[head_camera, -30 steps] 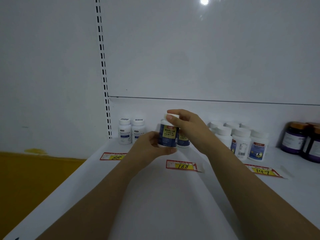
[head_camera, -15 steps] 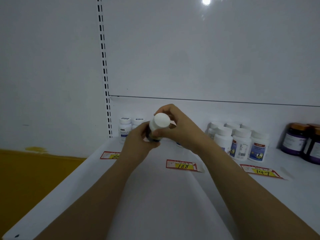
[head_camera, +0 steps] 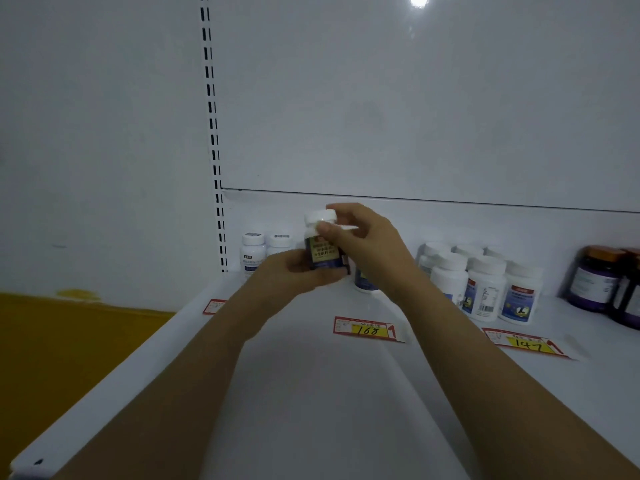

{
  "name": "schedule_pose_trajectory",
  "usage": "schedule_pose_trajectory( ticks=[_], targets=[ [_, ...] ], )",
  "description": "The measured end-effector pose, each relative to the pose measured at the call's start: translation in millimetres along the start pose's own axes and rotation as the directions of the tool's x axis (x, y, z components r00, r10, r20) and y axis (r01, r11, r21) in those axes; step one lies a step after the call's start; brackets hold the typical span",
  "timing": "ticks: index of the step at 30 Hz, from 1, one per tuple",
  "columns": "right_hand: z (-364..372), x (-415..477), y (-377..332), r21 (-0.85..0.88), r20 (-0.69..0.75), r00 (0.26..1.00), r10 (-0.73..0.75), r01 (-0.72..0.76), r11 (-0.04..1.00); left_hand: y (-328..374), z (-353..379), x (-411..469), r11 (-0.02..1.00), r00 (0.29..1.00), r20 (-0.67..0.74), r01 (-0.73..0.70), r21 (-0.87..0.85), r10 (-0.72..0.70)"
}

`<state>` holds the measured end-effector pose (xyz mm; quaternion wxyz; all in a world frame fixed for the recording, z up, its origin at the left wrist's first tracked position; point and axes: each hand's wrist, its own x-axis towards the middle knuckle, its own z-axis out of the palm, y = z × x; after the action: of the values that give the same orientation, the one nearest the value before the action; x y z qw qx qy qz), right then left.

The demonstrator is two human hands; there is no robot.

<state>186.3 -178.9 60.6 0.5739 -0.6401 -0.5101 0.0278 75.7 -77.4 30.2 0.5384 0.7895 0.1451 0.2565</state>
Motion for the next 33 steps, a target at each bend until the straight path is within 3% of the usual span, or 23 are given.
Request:
schedule_pose_trajectory(
  ticks=[3, 6, 10, 15, 19, 22, 33],
  targets=[
    [-4.2, 1.8, 5.4, 0.020, 0.015, 0.975, 0.223, -0.223, 0.975, 3.4, 0.8, -3.5, 0.961, 0.978, 0.132, 0.183, -0.206, -0.158],
    [-4.2, 1.9, 10.5, 0.127, 0.102, 0.879, 0.466, -0.476, 0.870, 3.2, 0.5, -5.6, 0.933, 0.944, 0.197, 0.302, -0.199, -0.263],
    [-5.6, 1.7, 18.1, 0.222, 0.170, 0.816, 0.553, -0.578, 0.785, 1.1, -1.3, -4.6, 0.914, 0.922, 0.237, 0.355, -0.194, -0.308],
    [-8.8, 5.4, 16.3, 0.100, 0.107, 0.890, 0.444, -0.454, 0.885, -1.3, 0.6, -2.3, 0.954, 0.951, 0.204, 0.265, -0.140, -0.234],
    [-16.5, 5.6, 6.3, -0.129, 0.063, 0.956, 0.286, -0.276, 0.952, -5.8, 4.5, 1.1, 0.985, 0.991, 0.084, 0.086, 0.148, -0.099],
    [-18.9, 6.0, 0.5, -0.356, 0.015, 0.978, 0.210, -0.191, 0.915, -11.7, 7.4, 3.1, 0.964, 0.997, 0.069, 0.006, 0.266, -0.025],
    [-23.9, 23.8, -12.1, -0.654, 0.202, 0.952, 0.230, -0.044, 0.756, -25.1, 18.9, 7.5, 0.856, 0.996, 0.064, 0.017, 0.516, -0.059]
  ],
)
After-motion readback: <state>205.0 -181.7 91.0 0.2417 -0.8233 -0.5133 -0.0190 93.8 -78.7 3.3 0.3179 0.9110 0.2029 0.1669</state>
